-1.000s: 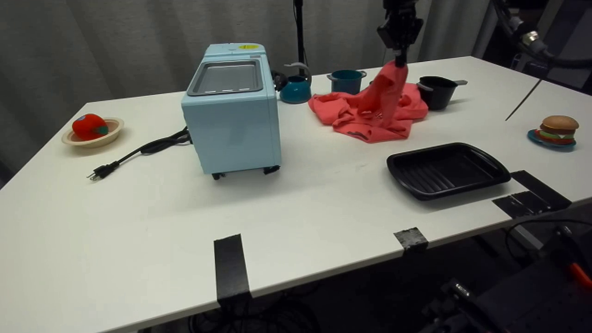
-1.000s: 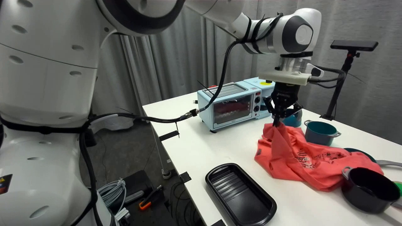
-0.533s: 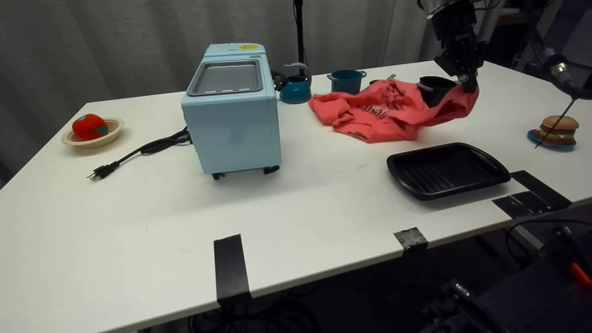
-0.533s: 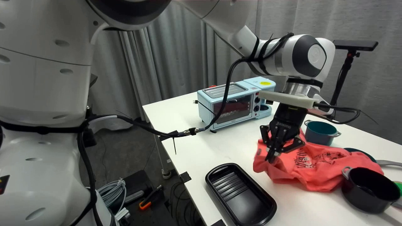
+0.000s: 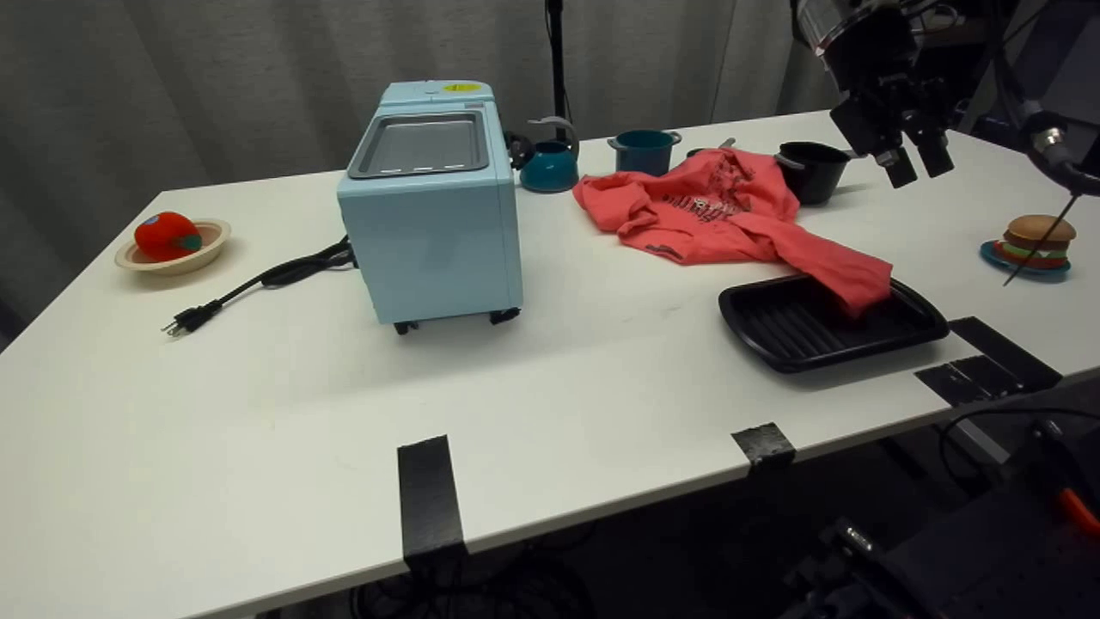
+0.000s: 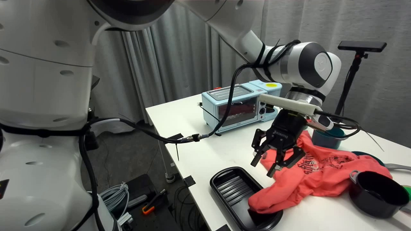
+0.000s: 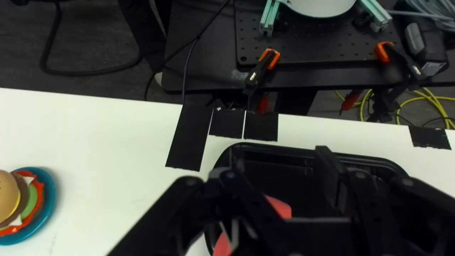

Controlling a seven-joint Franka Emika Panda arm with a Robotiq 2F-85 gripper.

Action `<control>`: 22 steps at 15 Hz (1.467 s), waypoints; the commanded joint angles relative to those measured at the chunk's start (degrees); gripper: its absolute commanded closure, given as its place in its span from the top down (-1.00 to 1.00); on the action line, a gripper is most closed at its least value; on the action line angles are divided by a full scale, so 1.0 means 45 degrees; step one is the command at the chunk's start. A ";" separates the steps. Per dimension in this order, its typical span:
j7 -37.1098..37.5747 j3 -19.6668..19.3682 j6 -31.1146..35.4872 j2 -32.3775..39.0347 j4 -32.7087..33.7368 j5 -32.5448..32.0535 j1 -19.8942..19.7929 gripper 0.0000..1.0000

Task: Unfold the shirt

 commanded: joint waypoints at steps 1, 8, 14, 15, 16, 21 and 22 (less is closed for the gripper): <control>0.0341 0.0178 0.1403 -0.0830 0.0069 -0.0309 -0.0033 0.73; 0.0764 0.0161 0.4963 -0.2283 -0.0196 -0.1425 0.0291 1.00; 0.1857 0.0055 0.8558 -0.3901 -0.1336 -0.3047 0.0394 1.00; 0.2151 0.0022 0.9262 -0.4206 -0.1656 -0.3269 0.0369 1.00; 0.2457 -0.0014 0.9936 -0.4526 -0.1986 -0.3524 0.0355 1.00; 0.3955 -0.0257 1.2749 -0.6152 -0.3749 -0.4878 0.0109 1.00; 0.4154 -0.0291 1.3034 -0.6469 -0.4060 -0.5079 0.0025 1.00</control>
